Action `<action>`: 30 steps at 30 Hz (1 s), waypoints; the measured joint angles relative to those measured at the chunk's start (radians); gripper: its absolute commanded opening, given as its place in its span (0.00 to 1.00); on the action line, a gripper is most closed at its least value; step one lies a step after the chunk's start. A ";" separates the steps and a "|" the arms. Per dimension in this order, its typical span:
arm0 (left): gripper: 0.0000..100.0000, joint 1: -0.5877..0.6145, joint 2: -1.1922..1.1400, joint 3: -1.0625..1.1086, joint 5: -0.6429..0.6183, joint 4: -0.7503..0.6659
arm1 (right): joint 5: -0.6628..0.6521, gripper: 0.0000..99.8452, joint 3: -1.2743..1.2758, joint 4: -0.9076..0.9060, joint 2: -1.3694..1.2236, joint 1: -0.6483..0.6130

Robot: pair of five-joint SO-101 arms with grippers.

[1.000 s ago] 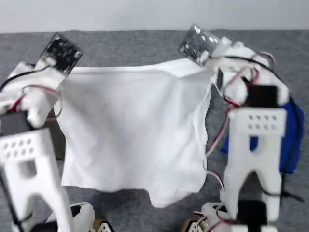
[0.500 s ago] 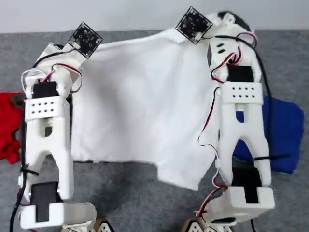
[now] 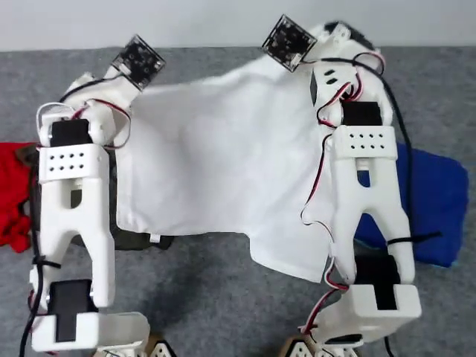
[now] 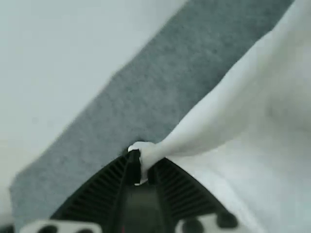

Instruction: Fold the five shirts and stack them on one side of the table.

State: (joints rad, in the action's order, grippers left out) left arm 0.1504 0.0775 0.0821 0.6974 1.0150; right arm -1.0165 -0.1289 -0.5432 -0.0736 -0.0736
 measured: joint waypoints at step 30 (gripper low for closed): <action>0.06 -0.043 0.046 0.120 0.152 0.588 | 0.000 0.07 0.118 -1.206 0.167 0.003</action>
State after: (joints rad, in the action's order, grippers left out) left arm 0.1074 0.1235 0.2018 0.8493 1.6026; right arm -1.0165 -0.0107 -1.7492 0.0936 -0.0706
